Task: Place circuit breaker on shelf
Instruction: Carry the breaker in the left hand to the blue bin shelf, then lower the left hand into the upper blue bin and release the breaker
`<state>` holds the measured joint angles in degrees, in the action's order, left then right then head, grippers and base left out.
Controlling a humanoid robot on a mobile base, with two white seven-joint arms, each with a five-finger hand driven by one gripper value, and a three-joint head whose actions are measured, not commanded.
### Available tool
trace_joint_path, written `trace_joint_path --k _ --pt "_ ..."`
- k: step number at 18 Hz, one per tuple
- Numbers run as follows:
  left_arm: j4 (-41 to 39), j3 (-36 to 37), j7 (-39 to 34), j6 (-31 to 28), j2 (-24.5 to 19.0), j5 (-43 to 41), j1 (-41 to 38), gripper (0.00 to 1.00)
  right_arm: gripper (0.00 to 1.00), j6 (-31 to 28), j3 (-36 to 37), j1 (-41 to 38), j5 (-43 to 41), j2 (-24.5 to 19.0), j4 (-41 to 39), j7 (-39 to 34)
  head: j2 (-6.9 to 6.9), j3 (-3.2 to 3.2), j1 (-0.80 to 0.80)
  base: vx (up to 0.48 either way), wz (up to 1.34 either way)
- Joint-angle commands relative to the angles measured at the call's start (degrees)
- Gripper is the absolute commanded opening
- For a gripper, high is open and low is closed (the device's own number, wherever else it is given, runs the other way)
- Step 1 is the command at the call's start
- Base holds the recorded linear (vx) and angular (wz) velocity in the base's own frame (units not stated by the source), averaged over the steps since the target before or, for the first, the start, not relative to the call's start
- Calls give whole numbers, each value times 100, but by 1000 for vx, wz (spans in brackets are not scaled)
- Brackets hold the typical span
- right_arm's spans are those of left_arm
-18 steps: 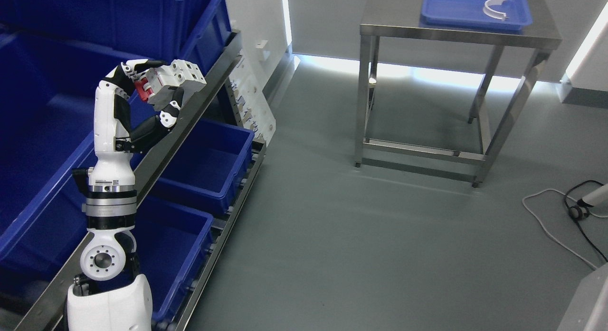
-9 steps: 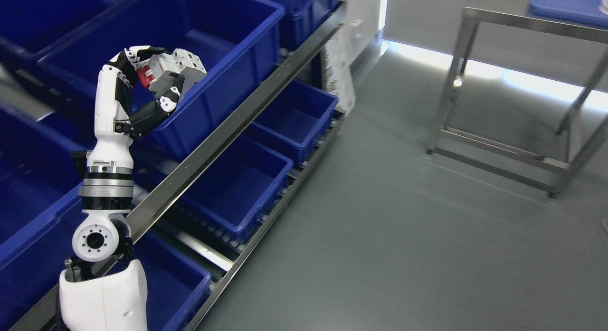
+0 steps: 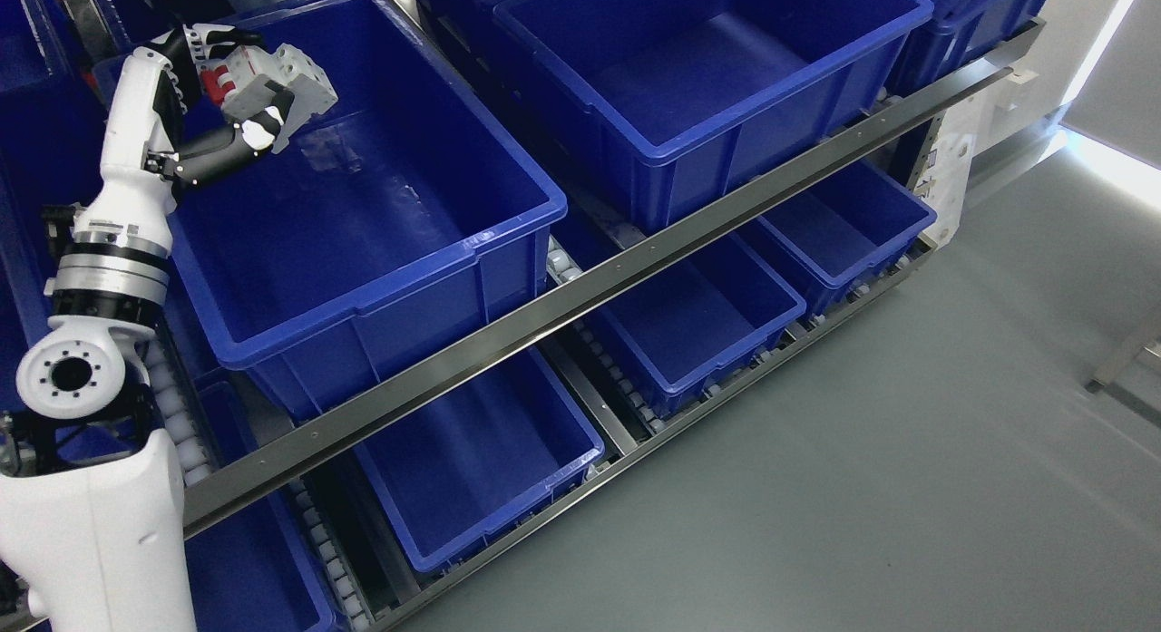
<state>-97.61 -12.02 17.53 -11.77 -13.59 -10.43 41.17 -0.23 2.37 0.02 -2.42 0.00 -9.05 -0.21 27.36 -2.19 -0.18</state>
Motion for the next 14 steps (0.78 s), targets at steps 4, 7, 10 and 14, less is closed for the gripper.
trace_joint_path --k 4,7,10,14 --pt "1146 1245 522 -370 -891 -968 1006 22 100 -250 0 -90 4 100 0 39 0 0 0 11 107" --pt "2242 1702 576 -300 -847 -1513 1462 23 100 -250 0 -90 4 100 0 39 0 0 0 0 0" --pt "3587 1993 584 261 -751 -1891 2077 23 100 -250 0 -90 -4 100 0 39 0 0 0 -3 -14" --pt "5756 2090 584 1175 -627 -2523 2999 23 100 -250 0 -90 4 100 0 39 0 0 0 -2 -12"
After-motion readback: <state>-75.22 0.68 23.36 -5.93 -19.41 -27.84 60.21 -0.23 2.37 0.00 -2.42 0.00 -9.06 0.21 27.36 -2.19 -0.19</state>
